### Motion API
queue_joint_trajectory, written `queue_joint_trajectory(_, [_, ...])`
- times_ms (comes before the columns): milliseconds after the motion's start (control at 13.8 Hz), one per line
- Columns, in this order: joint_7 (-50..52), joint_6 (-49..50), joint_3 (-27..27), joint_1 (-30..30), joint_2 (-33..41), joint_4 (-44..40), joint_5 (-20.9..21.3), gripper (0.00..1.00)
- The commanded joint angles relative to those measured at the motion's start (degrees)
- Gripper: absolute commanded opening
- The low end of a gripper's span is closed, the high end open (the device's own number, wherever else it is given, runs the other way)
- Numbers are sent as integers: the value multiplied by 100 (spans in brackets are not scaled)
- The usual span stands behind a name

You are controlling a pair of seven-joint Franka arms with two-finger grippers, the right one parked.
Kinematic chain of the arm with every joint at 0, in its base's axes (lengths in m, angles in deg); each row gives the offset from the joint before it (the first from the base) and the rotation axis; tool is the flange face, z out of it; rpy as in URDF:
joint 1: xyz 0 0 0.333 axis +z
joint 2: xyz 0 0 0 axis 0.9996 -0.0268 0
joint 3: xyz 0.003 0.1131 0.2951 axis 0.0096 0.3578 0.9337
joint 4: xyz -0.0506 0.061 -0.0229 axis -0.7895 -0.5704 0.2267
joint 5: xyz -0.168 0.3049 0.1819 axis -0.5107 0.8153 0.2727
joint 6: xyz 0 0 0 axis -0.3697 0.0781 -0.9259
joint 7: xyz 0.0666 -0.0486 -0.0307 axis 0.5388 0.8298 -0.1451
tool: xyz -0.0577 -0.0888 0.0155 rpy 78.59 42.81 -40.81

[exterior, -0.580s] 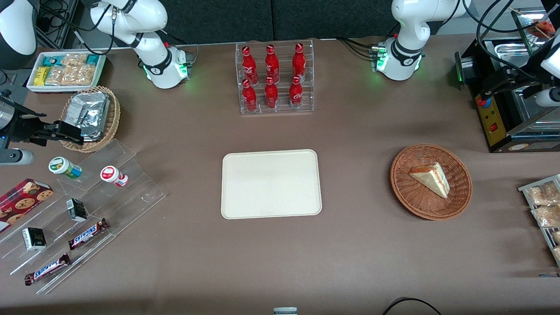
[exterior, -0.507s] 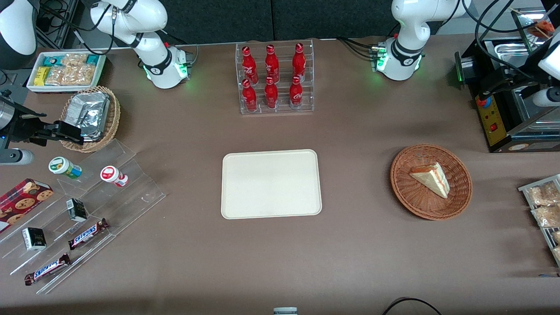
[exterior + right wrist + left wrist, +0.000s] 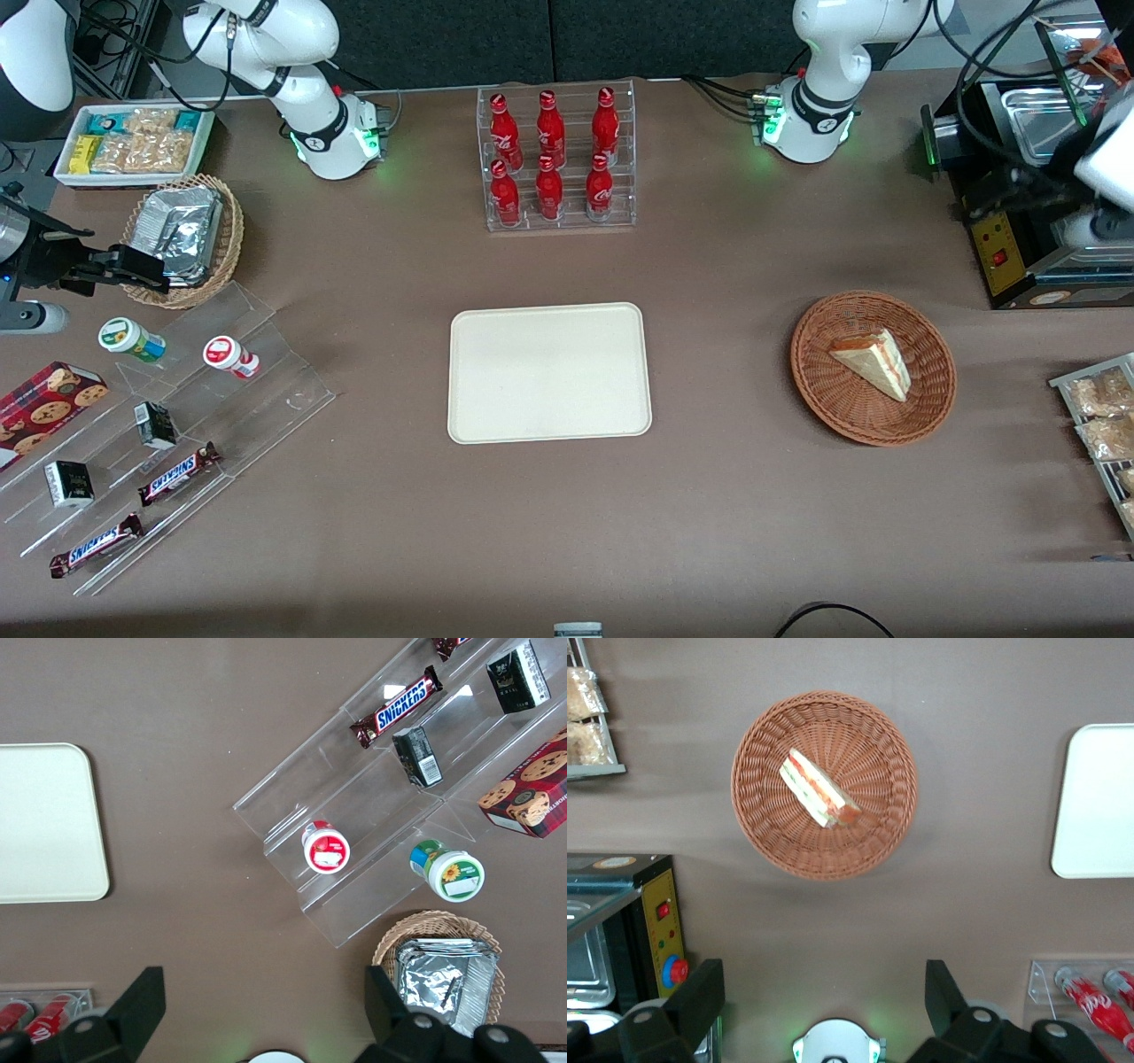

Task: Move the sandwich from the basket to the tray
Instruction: 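Move the left gripper toward the wicker basket with the sandwich, then lower the open left gripper over the wrapped sandwich in the basket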

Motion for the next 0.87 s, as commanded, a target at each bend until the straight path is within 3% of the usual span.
queue_joint_trajectory(0, [54, -297, 5, 1, -374, -8, 162, 100])
queue_joint_trajectory(145, [475, -639, 5, 1, -603, 114, 197, 100])
queue_joint_trajectory(435, [1503, -2403, 58, 35, -359, 1622, 197, 100])
queue_joint_trajectory(797, [2961, -3818, 66, 88, -394, 2730, 188, 100])
